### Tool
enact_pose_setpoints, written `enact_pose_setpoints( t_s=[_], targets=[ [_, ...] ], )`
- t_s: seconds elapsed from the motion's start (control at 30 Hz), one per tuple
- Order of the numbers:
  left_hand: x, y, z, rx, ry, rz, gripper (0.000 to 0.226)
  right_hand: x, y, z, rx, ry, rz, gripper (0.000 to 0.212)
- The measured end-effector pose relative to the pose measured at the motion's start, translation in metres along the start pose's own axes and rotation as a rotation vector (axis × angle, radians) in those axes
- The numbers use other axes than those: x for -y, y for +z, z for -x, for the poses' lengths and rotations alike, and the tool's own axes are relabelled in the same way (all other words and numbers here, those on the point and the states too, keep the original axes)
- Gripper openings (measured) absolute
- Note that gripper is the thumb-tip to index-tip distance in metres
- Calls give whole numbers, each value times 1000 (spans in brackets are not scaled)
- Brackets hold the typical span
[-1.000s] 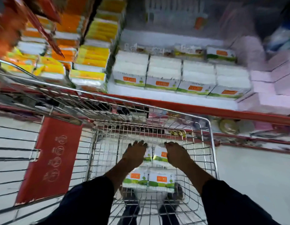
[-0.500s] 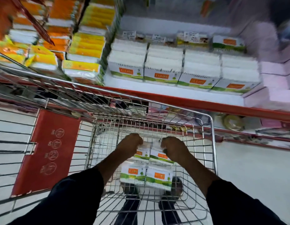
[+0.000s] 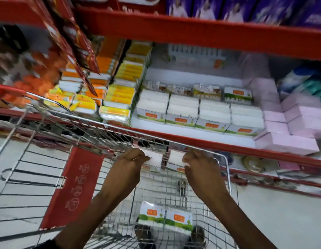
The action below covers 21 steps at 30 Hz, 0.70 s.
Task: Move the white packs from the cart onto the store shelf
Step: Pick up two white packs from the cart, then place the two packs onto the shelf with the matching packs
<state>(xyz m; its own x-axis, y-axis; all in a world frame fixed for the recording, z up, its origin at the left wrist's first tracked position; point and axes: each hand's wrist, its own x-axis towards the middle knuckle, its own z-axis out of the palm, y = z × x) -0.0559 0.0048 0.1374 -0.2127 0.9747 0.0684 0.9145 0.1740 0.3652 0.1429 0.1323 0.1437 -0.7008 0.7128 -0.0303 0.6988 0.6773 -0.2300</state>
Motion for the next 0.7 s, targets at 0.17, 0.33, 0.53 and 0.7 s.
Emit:
enact_pose_setpoints(
  t_s=[0.17, 0.33, 0.53, 0.7],
  targets=[
    [-13, -53, -22, -140, 13, -15, 47, 12, -59, -20, -150, -28, -51, 35],
    [-13, -71, -52, -247, 36, -15, 39, 16, -73, -48, -249, -25, -101, 30],
    [0, -60, -87, -272, 6, -18, 31, 13, -54, -77, -256, 33, -92, 29],
    [9, -43, -101, -244, -3, -16, 32, 10, -38, -92, -235, 84, -60, 36]
  ],
)
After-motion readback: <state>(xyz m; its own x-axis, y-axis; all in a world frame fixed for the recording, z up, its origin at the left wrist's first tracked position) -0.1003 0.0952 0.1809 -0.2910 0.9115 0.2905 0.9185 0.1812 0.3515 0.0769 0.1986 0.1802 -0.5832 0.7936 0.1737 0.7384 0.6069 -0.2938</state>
